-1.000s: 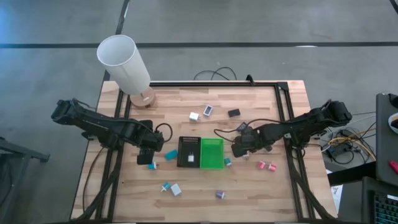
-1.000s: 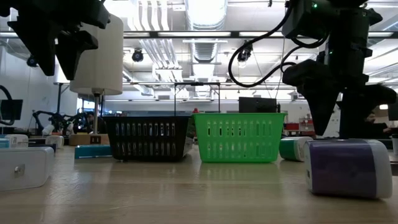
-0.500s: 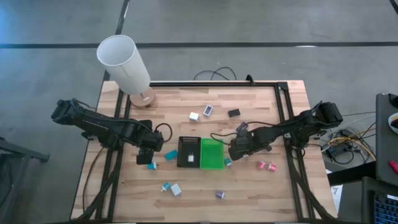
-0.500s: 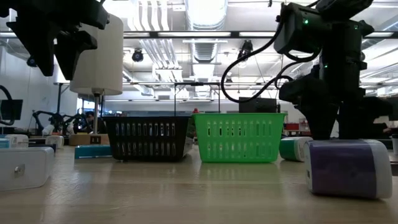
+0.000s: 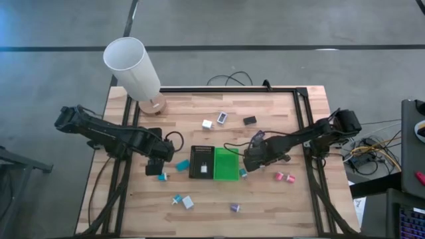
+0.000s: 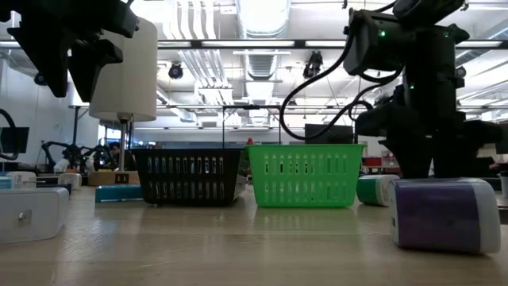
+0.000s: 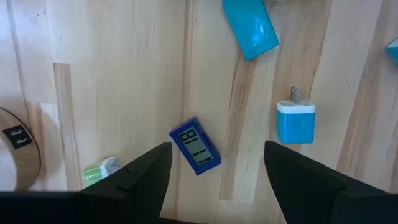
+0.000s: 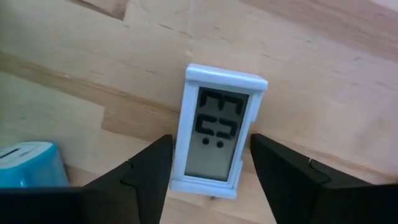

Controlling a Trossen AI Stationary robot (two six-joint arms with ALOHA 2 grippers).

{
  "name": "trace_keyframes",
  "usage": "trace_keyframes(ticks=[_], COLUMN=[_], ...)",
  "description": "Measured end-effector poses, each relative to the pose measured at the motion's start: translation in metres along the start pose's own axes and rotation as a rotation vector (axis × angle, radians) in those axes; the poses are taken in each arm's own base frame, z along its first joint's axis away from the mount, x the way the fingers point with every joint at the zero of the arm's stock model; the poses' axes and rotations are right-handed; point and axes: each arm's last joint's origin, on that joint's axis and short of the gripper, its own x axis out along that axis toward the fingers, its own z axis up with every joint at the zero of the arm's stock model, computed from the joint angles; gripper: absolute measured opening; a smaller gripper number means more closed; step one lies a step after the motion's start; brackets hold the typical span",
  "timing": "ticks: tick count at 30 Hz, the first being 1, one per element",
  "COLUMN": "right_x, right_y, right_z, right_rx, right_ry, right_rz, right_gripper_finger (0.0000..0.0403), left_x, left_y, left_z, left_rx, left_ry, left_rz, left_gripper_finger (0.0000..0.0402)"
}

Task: Pick & Place Office items
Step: Put the white timer into the green bin

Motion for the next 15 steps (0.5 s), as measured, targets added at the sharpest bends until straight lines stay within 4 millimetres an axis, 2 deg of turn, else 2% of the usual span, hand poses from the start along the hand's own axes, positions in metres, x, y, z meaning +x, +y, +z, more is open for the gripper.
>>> trace_keyframes(ticks=[5,11,15], right_x=[0.003,-0.005,-0.011], right_y=[0.001,0.005,0.007], right_z=[0.001,0.002,0.004], right_rx=[0.004,-0.028,-0.096], right_ry=[0.012,0.016,0.004], right_rz=[-0.018,-0.058,-0.075], right_gripper_finger=[0.0198,0.0143,0.0143], left_x=[0.0,0.0,0.0], left_y=[0.0,0.0,0.0], left_z=[0.0,0.0,0.0], left_rx=[0.0,0.0,0.0], left_ry=[0.001,0.001,0.002], left_rz=[-0.001,-0.001,-0.001], left_gripper_finger=[0.0261,0.0261,0.0261])
